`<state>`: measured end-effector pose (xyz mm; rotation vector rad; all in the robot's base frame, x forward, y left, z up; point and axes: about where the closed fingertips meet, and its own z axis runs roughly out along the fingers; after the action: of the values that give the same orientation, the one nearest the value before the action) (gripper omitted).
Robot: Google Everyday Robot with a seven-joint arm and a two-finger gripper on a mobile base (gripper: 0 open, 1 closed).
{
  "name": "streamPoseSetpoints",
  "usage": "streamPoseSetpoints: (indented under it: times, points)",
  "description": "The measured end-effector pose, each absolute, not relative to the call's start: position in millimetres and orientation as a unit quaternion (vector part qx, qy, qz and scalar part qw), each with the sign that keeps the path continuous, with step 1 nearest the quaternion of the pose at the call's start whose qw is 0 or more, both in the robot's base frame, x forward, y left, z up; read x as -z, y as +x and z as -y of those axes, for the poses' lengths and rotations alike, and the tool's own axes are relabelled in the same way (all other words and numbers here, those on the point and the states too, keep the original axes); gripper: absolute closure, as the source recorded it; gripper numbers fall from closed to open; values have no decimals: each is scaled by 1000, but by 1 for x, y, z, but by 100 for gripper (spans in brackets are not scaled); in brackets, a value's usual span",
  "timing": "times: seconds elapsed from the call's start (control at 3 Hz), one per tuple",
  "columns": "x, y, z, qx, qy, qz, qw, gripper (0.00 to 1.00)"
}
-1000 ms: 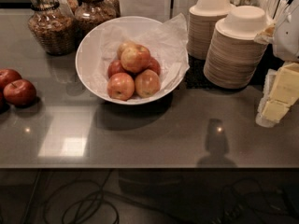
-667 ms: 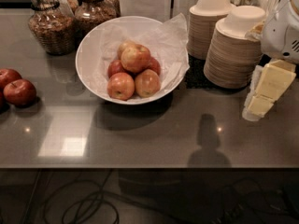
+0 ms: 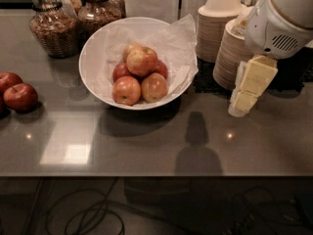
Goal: Pick apple from white bowl
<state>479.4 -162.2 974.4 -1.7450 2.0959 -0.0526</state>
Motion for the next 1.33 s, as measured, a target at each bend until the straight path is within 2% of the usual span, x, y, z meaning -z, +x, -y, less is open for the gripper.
streamPoseSetpoints:
  times: [0.33, 1.33]
  points:
    - [-972, 487, 152, 11, -624, -751, 216, 0]
    - [-939, 540, 63, -58, -632, -724, 271, 0]
